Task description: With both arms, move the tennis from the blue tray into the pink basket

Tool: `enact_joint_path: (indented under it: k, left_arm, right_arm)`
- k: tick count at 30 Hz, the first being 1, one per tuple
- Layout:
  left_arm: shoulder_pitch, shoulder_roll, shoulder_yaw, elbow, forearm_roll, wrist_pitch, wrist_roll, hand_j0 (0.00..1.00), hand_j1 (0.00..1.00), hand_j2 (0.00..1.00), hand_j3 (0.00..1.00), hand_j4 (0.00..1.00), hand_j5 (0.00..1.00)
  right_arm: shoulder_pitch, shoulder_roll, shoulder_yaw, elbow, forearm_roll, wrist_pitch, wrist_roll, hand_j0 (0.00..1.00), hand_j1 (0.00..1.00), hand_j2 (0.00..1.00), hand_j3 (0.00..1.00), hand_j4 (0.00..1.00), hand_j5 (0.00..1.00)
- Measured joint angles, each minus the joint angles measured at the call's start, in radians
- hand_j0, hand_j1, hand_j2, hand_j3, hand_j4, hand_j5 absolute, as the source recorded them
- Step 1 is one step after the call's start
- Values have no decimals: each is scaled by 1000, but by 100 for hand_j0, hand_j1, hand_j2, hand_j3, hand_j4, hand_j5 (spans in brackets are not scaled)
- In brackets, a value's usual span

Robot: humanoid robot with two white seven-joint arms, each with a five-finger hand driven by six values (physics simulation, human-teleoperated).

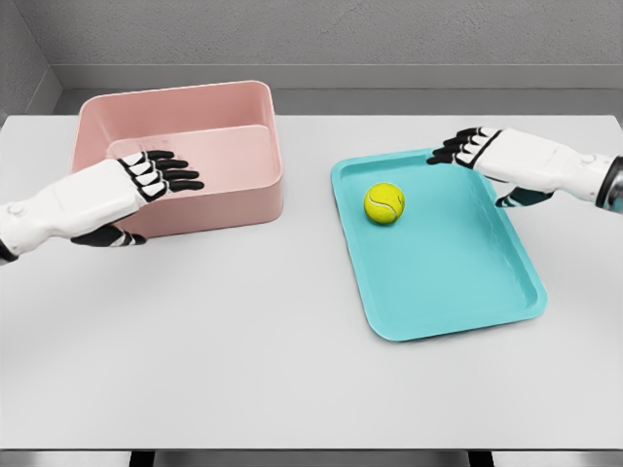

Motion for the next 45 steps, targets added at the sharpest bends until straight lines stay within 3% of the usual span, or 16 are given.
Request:
enact_joint_path:
  k: [5,12,17,21,29,34,45]
  left_arm:
    - [3,1,0,1,27,0,-57,100,100,100,100,100,100]
    - [12,7,5,1,46,-1,-68,100,100,100,100,100,100]
    - [14,21,2,1,60,-1,-69,100,100,100,100,100,100]
    - [14,30,0,1,64,-1,-70,100,100,100,100,100,100]
    - [29,38,1,-1,66,-1,-72,100,100,100,100,100,100]
    - [38,39,1,-2,66,-1,-70,100,100,100,100,100,100]
    - [49,40,1,-2,77,-1,-67,100,100,100,100,100,100]
  right_arm:
    - [-57,45,11,16,0,0,5,100,100,100,100,100,100]
    - [-161,159,121,35,28,0,61,100,100,100,100,100,100]
    - [-164,199,173,103,58,0,77,100,100,100,100,100,100]
    - [-163,210,160,166,61,0,73,100,100,100,100,100,100]
    - [-149,263,133,215,58,0,-1,100,100,100,100,100,100]
    - [-147,273,139,234,62,0,16,100,100,100,100,100,100]
    - [-147,245,172,199,66,0,35,100,100,100,100,100,100]
